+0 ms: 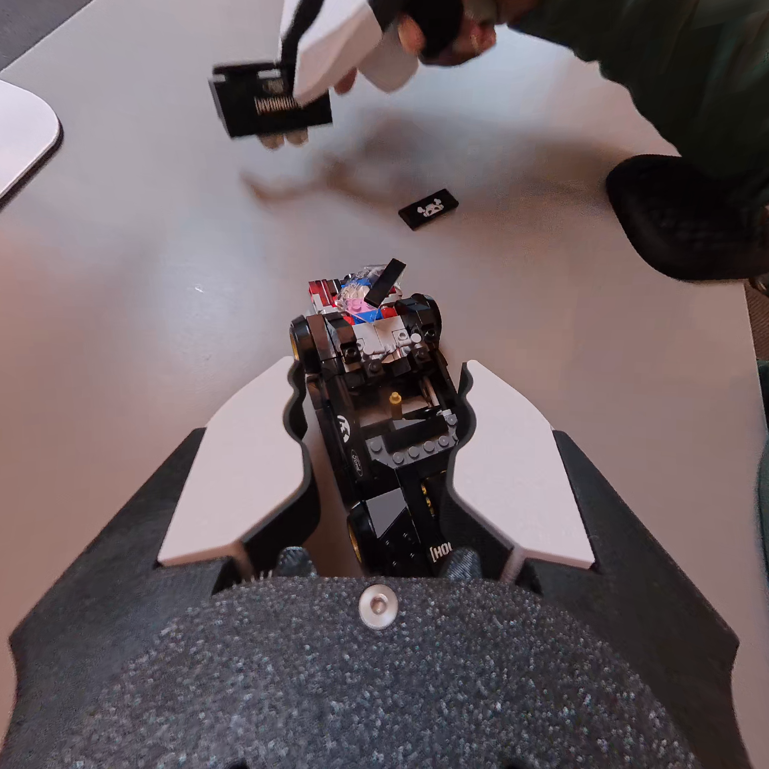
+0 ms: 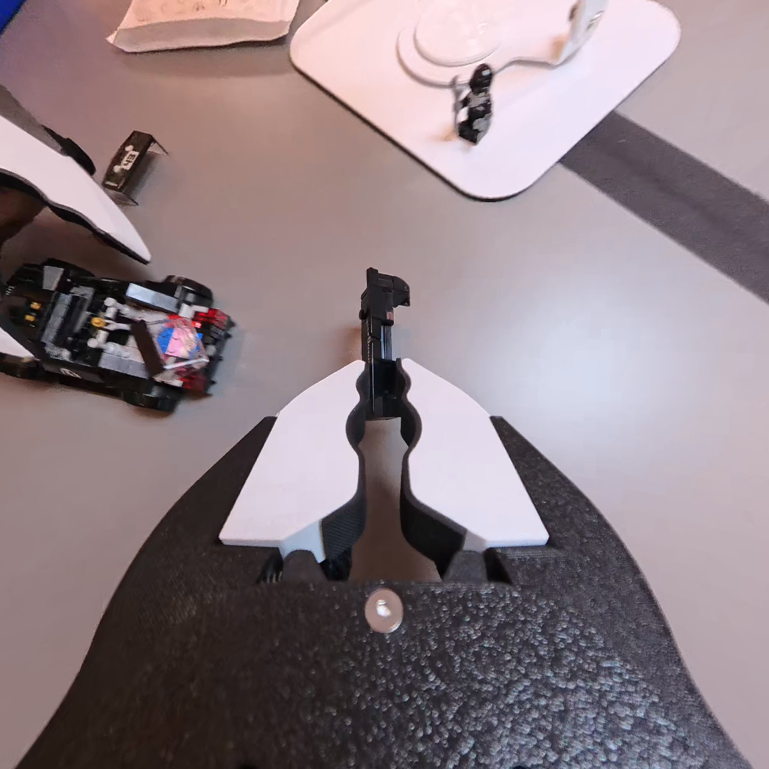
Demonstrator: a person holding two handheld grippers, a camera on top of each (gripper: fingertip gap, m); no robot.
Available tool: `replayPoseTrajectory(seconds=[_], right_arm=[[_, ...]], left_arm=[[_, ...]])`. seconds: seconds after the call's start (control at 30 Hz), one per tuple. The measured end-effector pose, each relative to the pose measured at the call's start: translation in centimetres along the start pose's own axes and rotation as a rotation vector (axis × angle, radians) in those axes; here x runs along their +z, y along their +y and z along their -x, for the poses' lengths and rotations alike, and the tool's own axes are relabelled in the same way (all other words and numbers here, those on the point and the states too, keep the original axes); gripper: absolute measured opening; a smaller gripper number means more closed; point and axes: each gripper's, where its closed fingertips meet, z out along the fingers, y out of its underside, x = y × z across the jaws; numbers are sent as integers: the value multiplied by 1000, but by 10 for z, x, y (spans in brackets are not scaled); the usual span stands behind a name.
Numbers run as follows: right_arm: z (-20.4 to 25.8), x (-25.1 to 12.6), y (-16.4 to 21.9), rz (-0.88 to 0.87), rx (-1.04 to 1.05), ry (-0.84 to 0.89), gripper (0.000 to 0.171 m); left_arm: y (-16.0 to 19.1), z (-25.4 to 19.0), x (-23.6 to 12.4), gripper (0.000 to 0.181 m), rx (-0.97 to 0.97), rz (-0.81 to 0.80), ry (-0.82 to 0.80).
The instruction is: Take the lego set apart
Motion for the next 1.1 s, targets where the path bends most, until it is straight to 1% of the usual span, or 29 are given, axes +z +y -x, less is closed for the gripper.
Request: replayPoseTrajectory(seconds=[0.17,0.3,0.5,0.57,0.63,0.73,0.83,0.97,1.1], right_arm=[[-68,-23,17,58,-6,36,11],[-105,-37,32,84,45,45,11],[-119,-42,37,69,47,82,14],[-120,-49,30,31,28,128,20],[-116,-61,17,-43,13,180,23],[-83,-81,-5,-152,-28,207,24],[-24,-85,-13,-189,-98,138,24],[53,-64,-5,-162,-209,14,21],[105,-28,1,-108,-252,-125,17]], left_arm=[[1,-1,0,70,3,4,-1],[1,1,0,70,-4,2,-5],[-1,0,1,70,-7,-5,-9],[-4,-1,0,69,-4,-21,-17],[-6,-2,-4,69,-5,-36,-23],[-7,-5,-10,69,6,-45,-43],[-3,-6,-13,70,25,-36,-69],[1,-10,-16,72,34,-23,-78],[5,-13,-19,74,52,-9,-104]])
